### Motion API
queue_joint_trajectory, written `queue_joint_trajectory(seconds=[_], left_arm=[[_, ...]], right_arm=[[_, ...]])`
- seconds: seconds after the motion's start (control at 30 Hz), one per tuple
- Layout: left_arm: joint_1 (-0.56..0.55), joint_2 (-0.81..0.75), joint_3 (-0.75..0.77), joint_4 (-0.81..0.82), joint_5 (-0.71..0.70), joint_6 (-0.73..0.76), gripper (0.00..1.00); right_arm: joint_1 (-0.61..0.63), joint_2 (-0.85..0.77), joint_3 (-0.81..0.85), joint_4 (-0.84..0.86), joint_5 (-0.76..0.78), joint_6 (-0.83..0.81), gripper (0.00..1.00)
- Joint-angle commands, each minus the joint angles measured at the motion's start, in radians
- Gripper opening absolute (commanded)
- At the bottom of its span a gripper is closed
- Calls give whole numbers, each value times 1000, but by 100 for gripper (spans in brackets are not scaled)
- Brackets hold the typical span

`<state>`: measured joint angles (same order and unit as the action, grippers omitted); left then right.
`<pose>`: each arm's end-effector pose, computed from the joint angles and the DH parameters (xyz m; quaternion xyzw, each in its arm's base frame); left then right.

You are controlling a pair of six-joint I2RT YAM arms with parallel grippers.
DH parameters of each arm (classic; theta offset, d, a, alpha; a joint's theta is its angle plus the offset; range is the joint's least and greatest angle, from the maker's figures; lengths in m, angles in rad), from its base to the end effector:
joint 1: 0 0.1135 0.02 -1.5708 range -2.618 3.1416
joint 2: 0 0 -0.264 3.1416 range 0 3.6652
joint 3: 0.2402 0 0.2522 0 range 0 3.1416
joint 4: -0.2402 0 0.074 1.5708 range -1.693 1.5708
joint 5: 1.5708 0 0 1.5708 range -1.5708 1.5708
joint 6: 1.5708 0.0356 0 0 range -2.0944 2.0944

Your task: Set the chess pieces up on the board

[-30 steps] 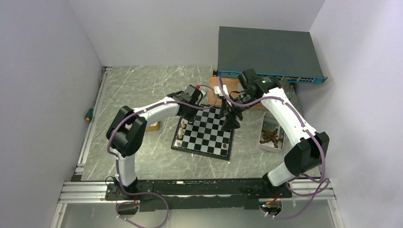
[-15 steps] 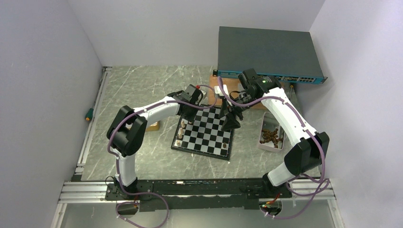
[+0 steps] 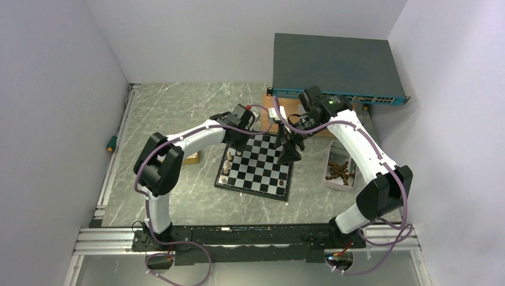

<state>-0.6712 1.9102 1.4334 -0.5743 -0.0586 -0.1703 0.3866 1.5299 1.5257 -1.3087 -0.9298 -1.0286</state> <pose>0.3204 -0.2518 0.2082 0.2321 0.9377 -0.0791 0.2460 0.2474 0.1315 0.3441 -0.6200 0.6362 0.3856 0.2494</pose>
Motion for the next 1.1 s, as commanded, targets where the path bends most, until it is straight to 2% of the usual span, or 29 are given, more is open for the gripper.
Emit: queue_joint_trajectory(seconds=[0.0,0.33,0.63,0.8,1.07], left_arm=[[-5,-102,47,-21,-11,4,40],[43,-347,-66,51,15,-2,67],[145,-540,-199,101,-9,-31,93],[261,-644,-303,136,47,-70,99],[445,-768,-434,160,104,-98,100]], right_arm=[[-6,-26,1,-7,-50,-28,70],[-9,-28,0,-5,-50,-28,70],[-11,-29,-1,-1,-49,-27,70],[-11,-31,-4,4,-44,-24,70],[-11,-20,-1,9,-37,-19,70]])
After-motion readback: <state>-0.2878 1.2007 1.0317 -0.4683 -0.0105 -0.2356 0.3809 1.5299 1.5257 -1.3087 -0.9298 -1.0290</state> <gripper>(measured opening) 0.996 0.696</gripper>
